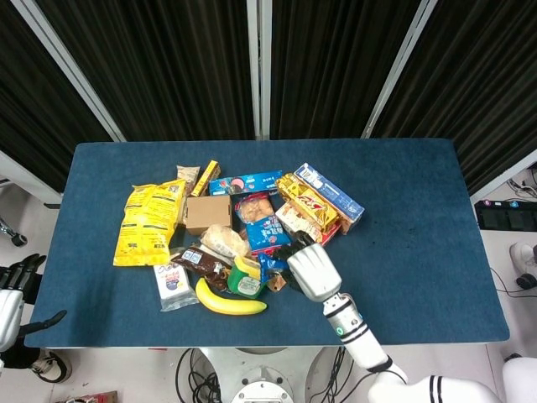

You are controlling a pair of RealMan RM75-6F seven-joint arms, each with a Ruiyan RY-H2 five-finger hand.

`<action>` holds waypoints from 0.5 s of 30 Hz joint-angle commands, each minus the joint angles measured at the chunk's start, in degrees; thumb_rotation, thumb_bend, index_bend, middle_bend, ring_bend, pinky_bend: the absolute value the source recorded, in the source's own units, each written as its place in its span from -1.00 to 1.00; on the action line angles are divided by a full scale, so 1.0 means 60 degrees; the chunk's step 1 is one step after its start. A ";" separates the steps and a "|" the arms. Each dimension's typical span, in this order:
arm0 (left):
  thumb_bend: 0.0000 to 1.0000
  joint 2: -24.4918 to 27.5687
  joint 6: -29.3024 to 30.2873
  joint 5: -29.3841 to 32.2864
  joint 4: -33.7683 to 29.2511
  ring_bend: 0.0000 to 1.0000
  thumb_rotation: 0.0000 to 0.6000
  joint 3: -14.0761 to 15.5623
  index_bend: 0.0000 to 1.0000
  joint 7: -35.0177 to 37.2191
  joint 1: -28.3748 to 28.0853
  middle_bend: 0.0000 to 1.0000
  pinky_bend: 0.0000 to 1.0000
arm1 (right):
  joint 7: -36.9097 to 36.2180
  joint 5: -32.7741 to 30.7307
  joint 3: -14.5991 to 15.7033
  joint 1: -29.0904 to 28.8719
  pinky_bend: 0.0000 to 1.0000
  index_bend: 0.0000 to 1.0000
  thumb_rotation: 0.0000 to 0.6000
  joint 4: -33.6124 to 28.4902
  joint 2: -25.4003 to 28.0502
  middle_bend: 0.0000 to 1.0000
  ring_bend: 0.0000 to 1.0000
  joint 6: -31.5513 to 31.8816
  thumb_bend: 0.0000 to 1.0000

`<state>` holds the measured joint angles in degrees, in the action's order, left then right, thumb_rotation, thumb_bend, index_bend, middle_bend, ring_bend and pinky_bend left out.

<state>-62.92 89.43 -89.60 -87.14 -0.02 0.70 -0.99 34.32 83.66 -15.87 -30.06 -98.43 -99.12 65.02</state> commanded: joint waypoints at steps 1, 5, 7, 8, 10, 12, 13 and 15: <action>-1.00 0.0009 0.0007 0.0020 -0.0007 -0.73 0.57 -0.0001 -0.76 0.0027 0.0014 -0.79 -0.46 | -0.0101 -0.0885 -0.1215 -0.0862 -0.46 0.25 1.00 0.0264 -0.0665 0.07 -0.01 -0.0100 -0.15; -1.00 0.0055 0.0011 0.0078 0.0026 -0.73 0.56 -0.0003 -0.76 0.0126 0.0047 -0.79 -0.46 | -0.0181 -0.1138 -0.1665 -0.1168 -0.46 0.26 1.00 0.0328 -0.0729 0.07 0.00 0.0129 -0.13; -1.00 0.0084 -0.0006 0.0117 0.0068 -0.73 0.57 -0.0008 -0.76 0.0167 0.0056 -0.79 -0.46 | -0.0114 -0.1244 -0.1665 -0.1212 -0.46 0.27 1.00 0.0287 -0.0609 0.07 0.00 0.0196 -0.11; -1.00 0.0091 -0.0011 0.0130 0.0080 -0.73 0.57 -0.0014 -0.76 0.0193 0.0055 -0.79 -0.46 | -0.0084 -0.1303 -0.1619 -0.1220 -0.46 0.27 1.00 0.0275 -0.0558 0.07 0.00 0.0195 -0.10; -1.00 0.0090 -0.0005 0.0141 0.0112 -0.73 0.57 -0.0032 -0.76 0.0248 0.0052 -0.79 -0.46 | -0.0089 -0.1394 -0.1490 -0.1243 -0.46 0.27 1.00 0.0284 -0.0484 0.07 0.00 0.0207 -0.10; -1.00 0.0076 -0.0007 0.0141 0.0137 -0.73 0.57 -0.0044 -0.76 0.0282 0.0043 -0.79 -0.46 | -0.0144 -0.1422 -0.1400 -0.1283 -0.46 0.27 1.00 0.0328 -0.0476 0.07 0.00 0.0246 -0.10; -1.00 0.0070 -0.0017 0.0139 0.0156 -0.73 0.57 -0.0047 -0.76 0.0295 0.0035 -0.79 -0.46 | -0.0175 -0.1422 -0.1350 -0.1319 -0.46 0.27 1.00 0.0367 -0.0483 0.07 0.00 0.0279 -0.10; -1.00 0.0059 -0.0023 0.0137 0.0189 -0.73 0.57 -0.0048 -0.76 0.0306 0.0031 -0.79 -0.46 | -0.0200 -0.1400 -0.1289 -0.1383 -0.46 0.27 1.00 0.0420 -0.0496 0.07 0.00 0.0336 -0.10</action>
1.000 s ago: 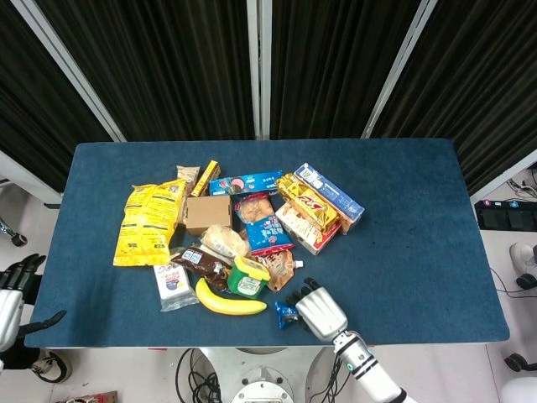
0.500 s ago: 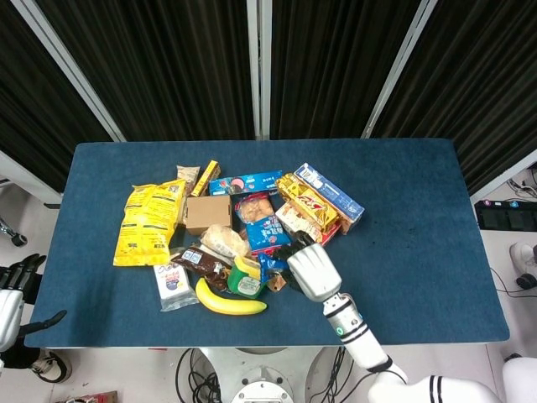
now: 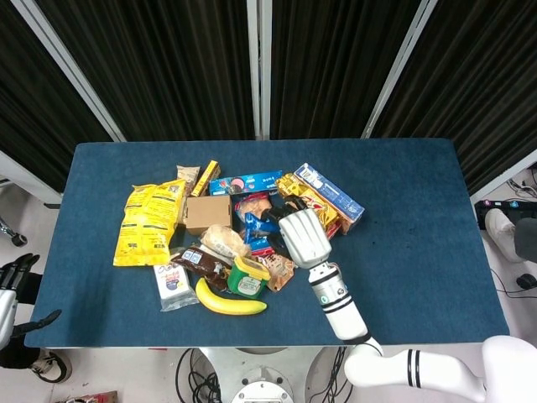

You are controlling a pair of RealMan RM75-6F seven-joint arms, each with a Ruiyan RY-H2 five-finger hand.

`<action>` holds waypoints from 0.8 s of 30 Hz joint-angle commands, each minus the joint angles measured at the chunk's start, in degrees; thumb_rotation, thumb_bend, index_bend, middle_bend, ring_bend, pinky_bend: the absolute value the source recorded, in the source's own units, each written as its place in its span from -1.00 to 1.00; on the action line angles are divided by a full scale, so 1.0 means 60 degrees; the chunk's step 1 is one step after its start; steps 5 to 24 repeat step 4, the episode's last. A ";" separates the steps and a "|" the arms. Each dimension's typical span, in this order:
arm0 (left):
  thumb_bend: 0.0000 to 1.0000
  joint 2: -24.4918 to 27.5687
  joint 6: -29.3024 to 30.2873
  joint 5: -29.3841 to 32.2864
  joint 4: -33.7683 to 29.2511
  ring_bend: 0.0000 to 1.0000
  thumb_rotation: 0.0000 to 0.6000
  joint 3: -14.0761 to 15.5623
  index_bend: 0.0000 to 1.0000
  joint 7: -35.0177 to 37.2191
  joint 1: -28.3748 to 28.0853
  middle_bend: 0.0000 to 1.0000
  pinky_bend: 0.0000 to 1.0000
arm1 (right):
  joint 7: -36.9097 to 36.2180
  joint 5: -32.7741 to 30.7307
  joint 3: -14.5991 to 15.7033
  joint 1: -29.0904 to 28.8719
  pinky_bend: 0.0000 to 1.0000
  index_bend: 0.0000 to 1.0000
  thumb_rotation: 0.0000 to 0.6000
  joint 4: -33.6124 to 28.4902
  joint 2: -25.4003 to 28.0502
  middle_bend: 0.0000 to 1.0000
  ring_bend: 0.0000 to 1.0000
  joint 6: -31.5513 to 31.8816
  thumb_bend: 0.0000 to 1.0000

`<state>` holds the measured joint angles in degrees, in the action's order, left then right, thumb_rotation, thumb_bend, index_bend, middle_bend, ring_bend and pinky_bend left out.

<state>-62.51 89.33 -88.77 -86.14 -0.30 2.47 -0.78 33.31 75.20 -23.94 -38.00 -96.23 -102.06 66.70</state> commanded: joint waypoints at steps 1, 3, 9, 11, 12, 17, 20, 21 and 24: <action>-1.00 -0.0018 0.0003 -0.0001 0.0043 -0.73 0.56 -0.0005 -0.76 0.0032 0.0000 -0.79 -0.46 | -0.0035 0.0027 0.0088 -0.0100 -0.46 0.27 1.00 0.0073 -0.0008 0.07 0.00 0.0099 -0.10; -1.00 -0.0042 0.0037 0.0014 0.0081 -0.73 0.56 -0.0015 -0.76 0.0080 0.0019 -0.79 -0.46 | -0.0032 0.0054 0.0122 -0.0157 -0.46 0.28 1.00 0.0081 0.0013 0.07 0.00 0.0159 -0.10; -1.00 -0.0063 0.0051 0.0038 0.0110 -0.73 0.57 -0.0016 -0.76 0.0121 0.0041 -0.79 -0.46 | -0.0047 0.0055 0.0135 -0.0187 -0.46 0.28 1.00 0.0060 0.0037 0.07 0.00 0.0193 -0.10; -1.00 -0.0063 0.0051 0.0038 0.0110 -0.73 0.57 -0.0016 -0.76 0.0121 0.0041 -0.79 -0.46 | -0.0047 0.0055 0.0135 -0.0187 -0.46 0.28 1.00 0.0060 0.0037 0.07 0.00 0.0193 -0.10; -1.00 -0.0063 0.0051 0.0038 0.0110 -0.73 0.57 -0.0016 -0.76 0.0121 0.0041 -0.79 -0.46 | -0.0047 0.0055 0.0135 -0.0187 -0.46 0.28 1.00 0.0060 0.0037 0.07 0.00 0.0193 -0.10; -1.00 -0.0063 0.0051 0.0038 0.0110 -0.73 0.57 -0.0016 -0.76 0.0121 0.0041 -0.79 -0.46 | -0.0047 0.0055 0.0135 -0.0187 -0.46 0.28 1.00 0.0060 0.0037 0.07 0.00 0.0193 -0.10; -1.00 -0.0063 0.0051 0.0038 0.0110 -0.73 0.57 -0.0016 -0.76 0.0121 0.0041 -0.79 -0.46 | -0.0047 0.0055 0.0135 -0.0187 -0.46 0.28 1.00 0.0060 0.0037 0.07 0.00 0.0193 -0.10; -1.00 -0.0063 0.0051 0.0038 0.0110 -0.73 0.57 -0.0016 -0.76 0.0121 0.0041 -0.79 -0.46 | -0.0047 0.0055 0.0135 -0.0187 -0.46 0.28 1.00 0.0060 0.0037 0.07 0.00 0.0193 -0.10; -1.00 -0.0063 0.0051 0.0038 0.0110 -0.73 0.57 -0.0016 -0.76 0.0121 0.0041 -0.79 -0.46 | -0.0047 0.0055 0.0135 -0.0187 -0.46 0.28 1.00 0.0060 0.0037 0.07 0.00 0.0193 -0.10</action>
